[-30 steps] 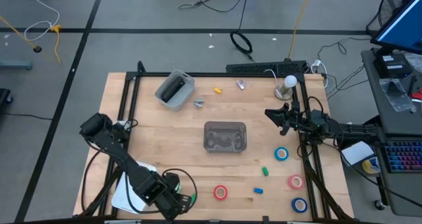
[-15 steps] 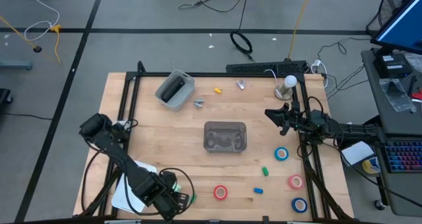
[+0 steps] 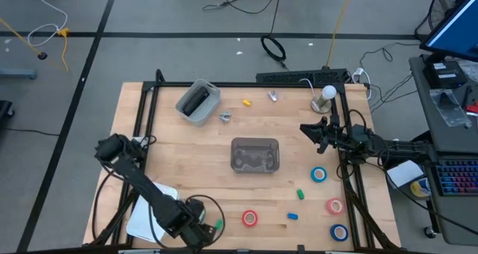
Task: Pick and place Stapler, Stapler remover, tape
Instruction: Put the light blue stapler into the gray bin
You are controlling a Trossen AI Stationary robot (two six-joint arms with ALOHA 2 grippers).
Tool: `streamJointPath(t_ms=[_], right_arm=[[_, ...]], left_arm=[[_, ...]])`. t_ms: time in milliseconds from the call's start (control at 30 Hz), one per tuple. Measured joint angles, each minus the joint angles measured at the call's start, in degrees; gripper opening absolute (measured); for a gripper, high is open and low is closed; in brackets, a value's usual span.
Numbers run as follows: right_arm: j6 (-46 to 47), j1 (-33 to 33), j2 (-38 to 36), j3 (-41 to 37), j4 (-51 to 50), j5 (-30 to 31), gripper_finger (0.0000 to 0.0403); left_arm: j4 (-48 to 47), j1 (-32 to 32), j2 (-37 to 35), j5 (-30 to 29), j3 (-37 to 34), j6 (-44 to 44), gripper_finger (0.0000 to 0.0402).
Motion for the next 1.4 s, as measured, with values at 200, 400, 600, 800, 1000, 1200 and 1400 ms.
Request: streamJointPath(t_ms=[200, 400, 600, 800, 1000, 1200, 1400], right_arm=[[0.02, 0.0, 0.0, 0.0, -0.05, 0.02, 0.007], [0.06, 0.02, -0.02, -0.01, -0.05, 0.02, 0.007], [0.08, 0.0, -0.02, 0.0, -0.05, 0.02, 0.007], [0.08, 0.0, -0.01, 0.0, -0.06, -0.01, 0.007], [0.02, 0.0, 0.0, 0.01, -0.07, 0.02, 0.007], [0.06, 0.0, -0.01, 0.0, -0.09, -0.01, 0.007], [0.06, 0.0, -0.02, 0.01, -0.51, -0.01, 0.007]], left_arm=[[-0.27, 0.11, 4.28, 8.22, -0.02, -2.81, 0.0275], [0.39, 0.35, 4.93, 9.55, -0.02, -6.07, 0.0253], [-0.44, 0.39, 4.9, 9.44, -0.02, -4.39, 0.0239], [-2.34, 0.39, 4.9, 11.72, -0.02, -5.22, 0.0243], [-2.63, 0.35, 4.9, 11.26, -0.02, -5.66, 0.0243], [-3.25, 0.48, 5.8, 8.3, 0.07, -4.22, 0.0243], [-1.56, 1.18, 8.41, 9.24, -0.03, -0.94, 0.0243]])
